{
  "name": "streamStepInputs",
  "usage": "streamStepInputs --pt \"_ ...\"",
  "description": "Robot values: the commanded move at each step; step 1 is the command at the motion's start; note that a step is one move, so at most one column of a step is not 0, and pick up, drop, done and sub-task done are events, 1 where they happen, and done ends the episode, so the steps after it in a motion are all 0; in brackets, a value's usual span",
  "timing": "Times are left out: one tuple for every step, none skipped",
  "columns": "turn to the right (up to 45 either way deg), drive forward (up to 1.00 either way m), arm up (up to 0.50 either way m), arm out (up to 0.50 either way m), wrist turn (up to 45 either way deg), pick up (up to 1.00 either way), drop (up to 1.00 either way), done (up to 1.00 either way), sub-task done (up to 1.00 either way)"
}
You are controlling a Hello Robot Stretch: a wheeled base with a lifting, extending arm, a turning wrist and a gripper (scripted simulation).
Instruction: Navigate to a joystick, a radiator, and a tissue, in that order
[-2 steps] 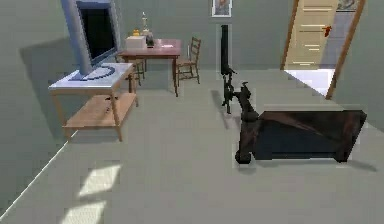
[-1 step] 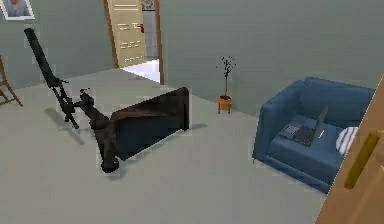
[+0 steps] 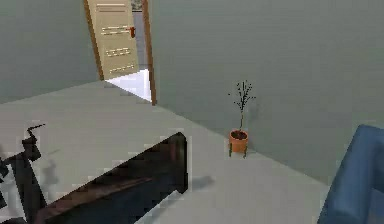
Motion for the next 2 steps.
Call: streamStepInputs --pt "0.0 0.80 0.00 0.00 0.0 0.00 0.00 0.00 0.00" --pt "45.0 0.00 0.00 0.00 0.0 0.00 0.00 0.00 0.00"
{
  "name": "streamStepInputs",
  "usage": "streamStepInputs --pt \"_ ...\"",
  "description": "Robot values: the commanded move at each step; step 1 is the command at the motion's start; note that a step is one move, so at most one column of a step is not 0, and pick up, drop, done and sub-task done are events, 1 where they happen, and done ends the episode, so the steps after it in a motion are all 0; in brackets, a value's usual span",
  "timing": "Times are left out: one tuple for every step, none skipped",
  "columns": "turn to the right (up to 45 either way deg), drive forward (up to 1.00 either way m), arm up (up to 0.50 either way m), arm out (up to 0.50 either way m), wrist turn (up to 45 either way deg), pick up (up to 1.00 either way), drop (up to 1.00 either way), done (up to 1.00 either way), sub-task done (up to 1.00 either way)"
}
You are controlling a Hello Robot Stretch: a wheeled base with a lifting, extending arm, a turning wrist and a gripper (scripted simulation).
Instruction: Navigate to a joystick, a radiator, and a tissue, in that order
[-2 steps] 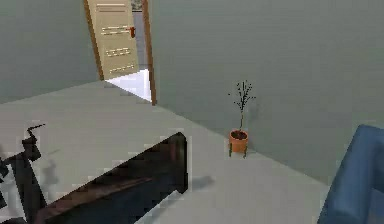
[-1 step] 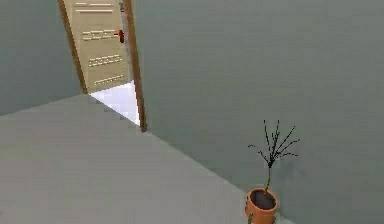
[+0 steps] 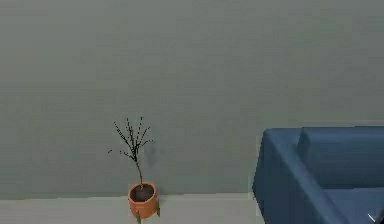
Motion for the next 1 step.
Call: streamStepInputs --pt "0.0 0.45 0.00 0.00 0.0 0.00 0.00 0.00 0.00"
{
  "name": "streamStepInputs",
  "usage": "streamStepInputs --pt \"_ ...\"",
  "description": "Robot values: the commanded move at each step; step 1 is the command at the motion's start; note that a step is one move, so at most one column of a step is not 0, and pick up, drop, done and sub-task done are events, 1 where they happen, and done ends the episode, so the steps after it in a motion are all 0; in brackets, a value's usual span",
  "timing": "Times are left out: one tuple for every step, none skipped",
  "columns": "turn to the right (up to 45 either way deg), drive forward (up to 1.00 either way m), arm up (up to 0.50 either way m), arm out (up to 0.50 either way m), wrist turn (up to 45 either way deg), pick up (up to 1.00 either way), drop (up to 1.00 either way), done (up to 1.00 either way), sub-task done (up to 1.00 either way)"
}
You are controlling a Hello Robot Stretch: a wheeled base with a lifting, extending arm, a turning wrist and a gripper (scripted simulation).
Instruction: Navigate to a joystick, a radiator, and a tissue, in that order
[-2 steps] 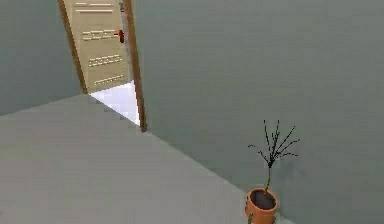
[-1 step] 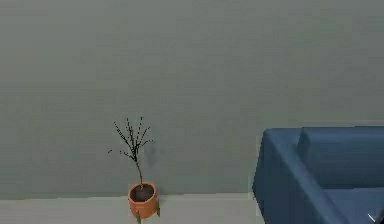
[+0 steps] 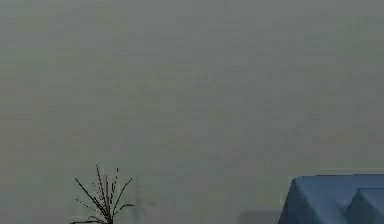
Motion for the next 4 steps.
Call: streamStepInputs --pt "-45.0 0.00 0.00 0.00 0.0 0.00 0.00 0.00 0.00" --pt "-33.0 0.00 0.00 0.00 0.0 0.00 0.00 0.00 0.00" --pt "0.0 1.00 0.00 0.00 0.0 0.00 0.00 0.00 0.00" --pt "0.0 1.00 0.00 0.00 0.0 0.00 0.00 0.00 0.00"
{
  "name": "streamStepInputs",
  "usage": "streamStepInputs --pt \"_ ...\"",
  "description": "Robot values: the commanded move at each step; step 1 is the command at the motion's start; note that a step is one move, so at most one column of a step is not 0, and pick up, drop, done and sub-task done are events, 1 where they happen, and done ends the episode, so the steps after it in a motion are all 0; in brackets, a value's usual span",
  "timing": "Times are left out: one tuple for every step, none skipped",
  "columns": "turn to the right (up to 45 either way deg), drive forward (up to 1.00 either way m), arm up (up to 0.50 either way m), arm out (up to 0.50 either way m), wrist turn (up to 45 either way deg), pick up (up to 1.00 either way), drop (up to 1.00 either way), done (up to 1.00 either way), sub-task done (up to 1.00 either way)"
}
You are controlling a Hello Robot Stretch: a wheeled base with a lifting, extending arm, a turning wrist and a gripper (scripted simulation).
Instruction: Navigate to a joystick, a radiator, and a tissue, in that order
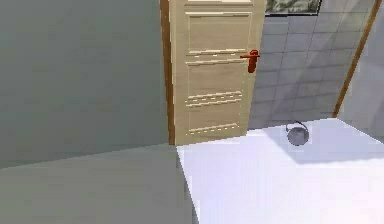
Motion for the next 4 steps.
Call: streamStepInputs --pt "-12.0 0.00 0.00 0.00 0.0 0.00 0.00 0.00 0.00" --pt "0.0 0.15 0.00 0.00 0.0 0.00 0.00 0.00 0.00" --pt "27.0 0.00 0.00 0.00 0.0 0.00 0.00 0.00 0.00" --pt "0.0 0.20 0.00 0.00 0.0 0.00 0.00 0.00 0.00"
